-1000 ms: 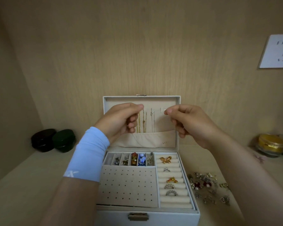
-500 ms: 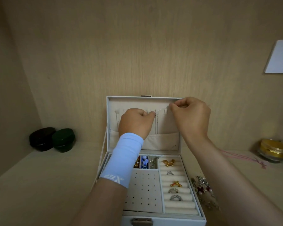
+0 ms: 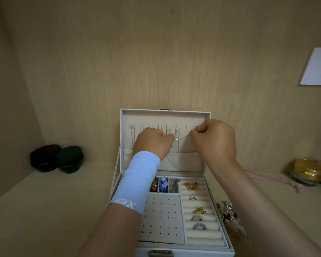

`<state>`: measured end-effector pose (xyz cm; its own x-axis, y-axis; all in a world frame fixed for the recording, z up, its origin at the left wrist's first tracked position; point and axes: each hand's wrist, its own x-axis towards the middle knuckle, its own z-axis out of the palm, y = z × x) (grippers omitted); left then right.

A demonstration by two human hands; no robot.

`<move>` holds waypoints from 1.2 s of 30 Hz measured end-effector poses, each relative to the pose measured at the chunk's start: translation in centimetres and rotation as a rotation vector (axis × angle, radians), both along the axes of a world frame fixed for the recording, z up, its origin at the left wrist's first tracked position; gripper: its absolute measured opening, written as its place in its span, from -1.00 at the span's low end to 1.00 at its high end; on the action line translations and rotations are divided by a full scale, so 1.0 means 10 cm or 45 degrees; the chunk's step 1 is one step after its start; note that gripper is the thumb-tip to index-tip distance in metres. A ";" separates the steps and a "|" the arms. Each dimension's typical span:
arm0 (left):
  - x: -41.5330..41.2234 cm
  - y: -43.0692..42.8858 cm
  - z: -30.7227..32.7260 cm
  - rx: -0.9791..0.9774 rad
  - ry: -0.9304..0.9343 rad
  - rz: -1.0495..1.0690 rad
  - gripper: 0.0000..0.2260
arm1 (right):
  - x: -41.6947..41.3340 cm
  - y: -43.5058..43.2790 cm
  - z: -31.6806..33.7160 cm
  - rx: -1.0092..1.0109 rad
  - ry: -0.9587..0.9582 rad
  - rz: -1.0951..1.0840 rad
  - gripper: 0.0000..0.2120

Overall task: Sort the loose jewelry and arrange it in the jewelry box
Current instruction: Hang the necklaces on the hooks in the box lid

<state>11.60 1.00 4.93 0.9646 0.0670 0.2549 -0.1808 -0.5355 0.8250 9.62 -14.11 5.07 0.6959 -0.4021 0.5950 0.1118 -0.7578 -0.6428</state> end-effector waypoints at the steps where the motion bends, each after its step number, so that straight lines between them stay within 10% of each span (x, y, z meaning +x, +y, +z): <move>1: 0.00 0.02 0.01 -0.022 -0.014 0.001 -0.69 | -0.01 0.00 0.01 -0.009 -0.017 0.027 -0.91; 11: -0.28 0.23 0.52 0.517 0.033 -0.323 -0.74 | -0.17 -0.05 0.25 -0.164 0.004 0.579 -0.90; 17: -0.26 -0.08 0.28 -0.361 0.201 -0.688 -0.90 | -0.12 -0.13 0.25 -0.034 -0.081 0.554 -0.91; 36: 0.07 -0.30 0.15 0.016 -0.117 0.182 -0.60 | 0.09 -0.04 0.11 0.007 -0.142 -0.093 -0.92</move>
